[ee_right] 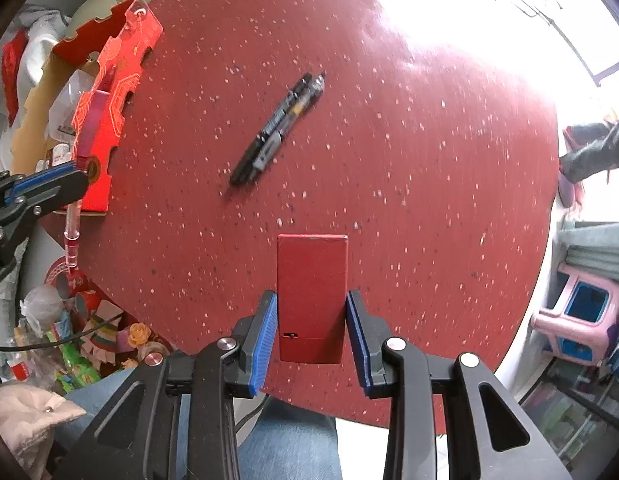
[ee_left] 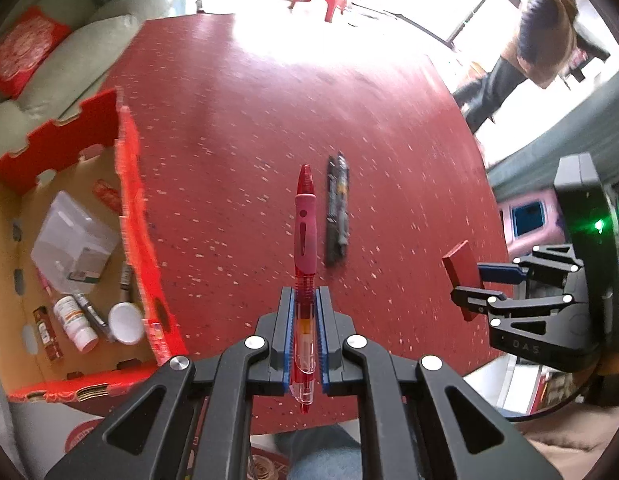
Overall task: Organize rigid objects
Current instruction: 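Carry the pink pen with the left tool while the right tool carries the red block to the box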
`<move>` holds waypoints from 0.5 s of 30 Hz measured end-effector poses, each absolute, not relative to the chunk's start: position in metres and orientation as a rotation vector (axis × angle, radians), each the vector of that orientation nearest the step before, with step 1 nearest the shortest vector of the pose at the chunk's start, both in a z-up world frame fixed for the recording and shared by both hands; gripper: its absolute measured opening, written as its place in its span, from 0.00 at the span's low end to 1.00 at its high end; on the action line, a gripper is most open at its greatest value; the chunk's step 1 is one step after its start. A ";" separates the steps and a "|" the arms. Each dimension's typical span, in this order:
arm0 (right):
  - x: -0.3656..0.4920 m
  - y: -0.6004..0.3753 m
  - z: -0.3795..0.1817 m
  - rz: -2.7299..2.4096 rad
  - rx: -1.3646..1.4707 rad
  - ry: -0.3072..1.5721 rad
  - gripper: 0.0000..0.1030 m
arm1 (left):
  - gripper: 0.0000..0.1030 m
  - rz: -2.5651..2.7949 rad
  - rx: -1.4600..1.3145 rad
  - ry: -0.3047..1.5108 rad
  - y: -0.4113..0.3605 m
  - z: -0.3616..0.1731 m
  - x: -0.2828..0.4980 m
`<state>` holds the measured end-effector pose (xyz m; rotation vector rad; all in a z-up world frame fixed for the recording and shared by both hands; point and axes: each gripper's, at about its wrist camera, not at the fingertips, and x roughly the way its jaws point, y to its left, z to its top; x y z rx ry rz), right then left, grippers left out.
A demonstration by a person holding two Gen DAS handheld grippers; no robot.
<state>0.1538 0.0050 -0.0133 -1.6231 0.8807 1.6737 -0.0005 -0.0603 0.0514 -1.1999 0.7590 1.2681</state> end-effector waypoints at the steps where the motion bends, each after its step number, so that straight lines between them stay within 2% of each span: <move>1: 0.149 0.008 -0.011 1.685 -1.620 0.869 0.35 | 0.10 1.298 -1.207 0.740 -0.061 0.055 -0.008; 5: 0.126 0.018 0.002 1.746 -1.601 0.847 0.35 | 0.10 1.406 -1.243 0.664 -0.069 0.067 -0.039; 15: -0.001 0.016 0.047 2.069 -1.615 0.690 0.35 | 0.10 1.756 -1.373 0.518 -0.102 0.082 -0.143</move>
